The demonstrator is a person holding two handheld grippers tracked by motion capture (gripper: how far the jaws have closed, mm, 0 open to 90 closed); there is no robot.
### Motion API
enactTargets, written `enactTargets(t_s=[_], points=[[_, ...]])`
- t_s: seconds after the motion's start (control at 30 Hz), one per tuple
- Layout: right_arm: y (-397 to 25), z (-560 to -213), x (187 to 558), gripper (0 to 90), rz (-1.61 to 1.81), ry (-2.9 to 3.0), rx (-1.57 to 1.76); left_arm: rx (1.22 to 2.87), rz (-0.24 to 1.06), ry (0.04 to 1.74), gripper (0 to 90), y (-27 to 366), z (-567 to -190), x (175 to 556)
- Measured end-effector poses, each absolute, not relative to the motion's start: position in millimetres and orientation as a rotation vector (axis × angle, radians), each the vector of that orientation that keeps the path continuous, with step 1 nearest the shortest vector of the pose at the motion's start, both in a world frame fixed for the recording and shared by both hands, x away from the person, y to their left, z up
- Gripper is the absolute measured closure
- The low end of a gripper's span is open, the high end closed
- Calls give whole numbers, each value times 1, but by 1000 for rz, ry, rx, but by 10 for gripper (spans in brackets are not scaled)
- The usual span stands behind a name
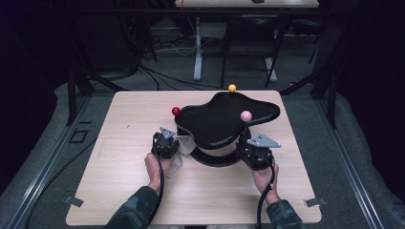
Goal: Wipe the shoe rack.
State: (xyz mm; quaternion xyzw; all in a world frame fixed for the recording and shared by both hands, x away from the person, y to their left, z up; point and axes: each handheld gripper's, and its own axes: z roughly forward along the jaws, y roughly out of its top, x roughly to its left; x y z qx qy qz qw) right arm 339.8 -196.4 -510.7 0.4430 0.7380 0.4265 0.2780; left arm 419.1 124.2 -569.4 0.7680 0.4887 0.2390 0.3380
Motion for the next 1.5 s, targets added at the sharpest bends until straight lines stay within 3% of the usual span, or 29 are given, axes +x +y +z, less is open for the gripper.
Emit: enactTargets(t_s=[0.67,1.07,1.5], points=[[-210,-511,340,751,1137,1964,1211,2021,610,1312,811,128,-566,436],[-211,-511,340,747,1143,1965,1210,2008,539,1270,813,134,-557,424],[-211,-510,341,743,1134,1979,1193,2005,525,1202,813,166,-522,401]])
